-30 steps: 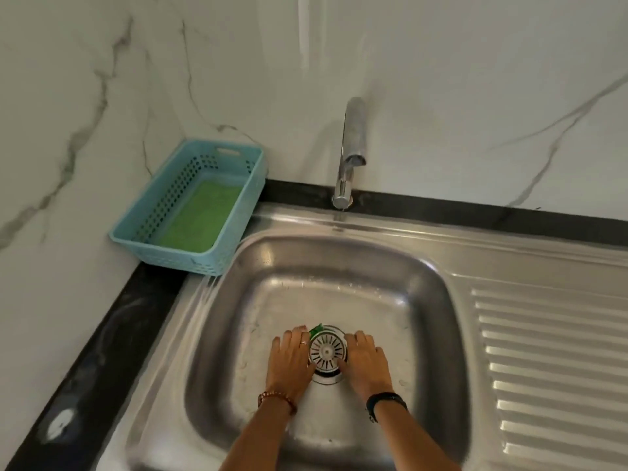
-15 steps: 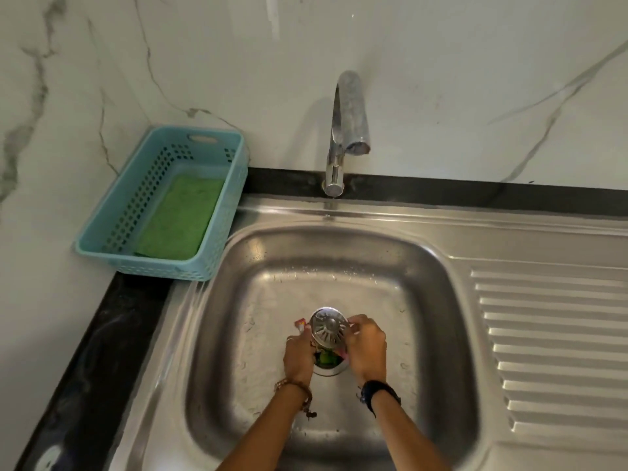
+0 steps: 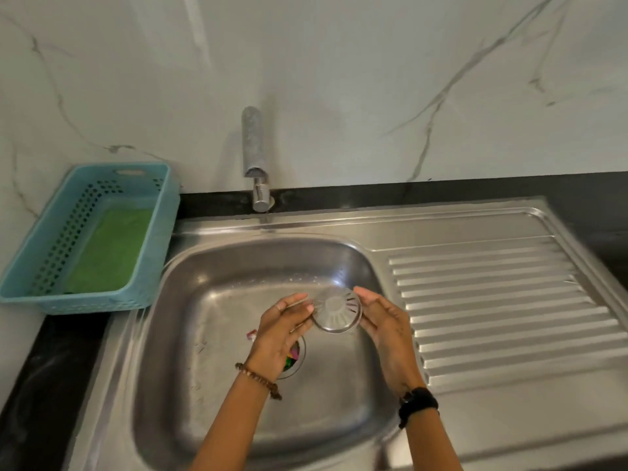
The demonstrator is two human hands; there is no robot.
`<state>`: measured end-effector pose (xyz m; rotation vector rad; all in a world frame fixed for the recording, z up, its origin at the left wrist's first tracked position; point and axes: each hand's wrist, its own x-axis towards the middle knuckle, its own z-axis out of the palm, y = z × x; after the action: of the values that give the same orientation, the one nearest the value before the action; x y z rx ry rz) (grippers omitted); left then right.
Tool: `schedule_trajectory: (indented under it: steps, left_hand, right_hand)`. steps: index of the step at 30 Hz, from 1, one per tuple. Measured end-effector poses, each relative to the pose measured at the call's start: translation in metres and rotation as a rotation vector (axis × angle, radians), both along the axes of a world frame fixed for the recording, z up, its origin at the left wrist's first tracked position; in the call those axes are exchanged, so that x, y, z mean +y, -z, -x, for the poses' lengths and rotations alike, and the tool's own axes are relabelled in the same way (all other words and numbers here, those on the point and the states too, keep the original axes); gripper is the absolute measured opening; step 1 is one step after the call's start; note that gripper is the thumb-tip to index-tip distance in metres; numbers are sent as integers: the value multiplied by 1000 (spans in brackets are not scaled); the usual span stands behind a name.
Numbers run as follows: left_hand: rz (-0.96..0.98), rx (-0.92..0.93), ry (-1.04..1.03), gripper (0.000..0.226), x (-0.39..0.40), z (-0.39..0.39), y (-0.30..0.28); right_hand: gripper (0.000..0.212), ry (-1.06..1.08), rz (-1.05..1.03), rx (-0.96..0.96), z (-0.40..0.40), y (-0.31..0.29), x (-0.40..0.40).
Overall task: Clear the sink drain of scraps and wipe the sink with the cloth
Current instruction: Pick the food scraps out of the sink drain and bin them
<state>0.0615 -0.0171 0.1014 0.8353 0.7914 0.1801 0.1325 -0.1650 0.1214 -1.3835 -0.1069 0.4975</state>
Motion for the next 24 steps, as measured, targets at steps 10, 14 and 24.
schedule_trajectory:
  steps: [10, 14, 24]
  left_hand:
    - [-407, 24, 72, 32, -55, -148, -10]
    - [-513, 131, -15, 26, -63, -178, 10]
    - [-656, 204, -164, 15, -88, -192, 23]
  right_hand:
    - [21, 135, 421, -197, -135, -2, -47]
    - [25, 72, 504, -227, -171, 11, -43]
    - [26, -10, 676, -364, -197, 17, -51]
